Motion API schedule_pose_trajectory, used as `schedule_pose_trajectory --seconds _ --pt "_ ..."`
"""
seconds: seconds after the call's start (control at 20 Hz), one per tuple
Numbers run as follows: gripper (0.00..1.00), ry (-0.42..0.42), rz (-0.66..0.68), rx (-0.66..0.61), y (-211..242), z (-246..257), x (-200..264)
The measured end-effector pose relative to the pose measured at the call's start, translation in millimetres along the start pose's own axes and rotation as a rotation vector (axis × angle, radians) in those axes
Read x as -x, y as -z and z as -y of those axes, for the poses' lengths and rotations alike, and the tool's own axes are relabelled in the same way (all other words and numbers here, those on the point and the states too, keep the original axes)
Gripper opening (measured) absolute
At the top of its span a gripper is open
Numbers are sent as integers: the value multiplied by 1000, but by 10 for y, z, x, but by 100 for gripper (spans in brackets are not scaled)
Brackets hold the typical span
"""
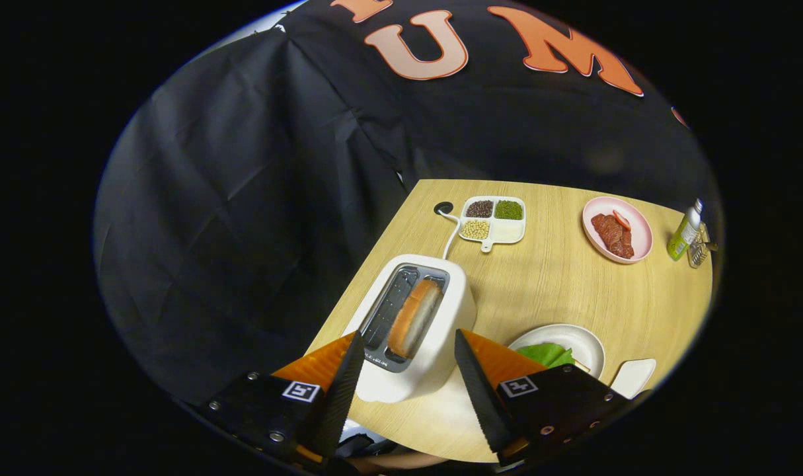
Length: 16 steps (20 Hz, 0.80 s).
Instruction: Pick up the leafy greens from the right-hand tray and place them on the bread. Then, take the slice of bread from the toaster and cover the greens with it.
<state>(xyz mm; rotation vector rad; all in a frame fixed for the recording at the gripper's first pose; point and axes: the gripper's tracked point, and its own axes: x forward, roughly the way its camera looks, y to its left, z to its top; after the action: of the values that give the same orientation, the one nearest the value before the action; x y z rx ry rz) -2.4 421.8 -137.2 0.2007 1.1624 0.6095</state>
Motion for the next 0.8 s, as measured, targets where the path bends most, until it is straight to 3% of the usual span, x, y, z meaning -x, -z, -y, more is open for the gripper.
schedule_pose_trajectory --seconds 0.45,0.65,0.8 --pt "82 34 -94 -35 58 -27 -509" --pt "70 62 -95 -63 -23 30 -597" --pt "53 73 -88 -69 -36 87 -655"
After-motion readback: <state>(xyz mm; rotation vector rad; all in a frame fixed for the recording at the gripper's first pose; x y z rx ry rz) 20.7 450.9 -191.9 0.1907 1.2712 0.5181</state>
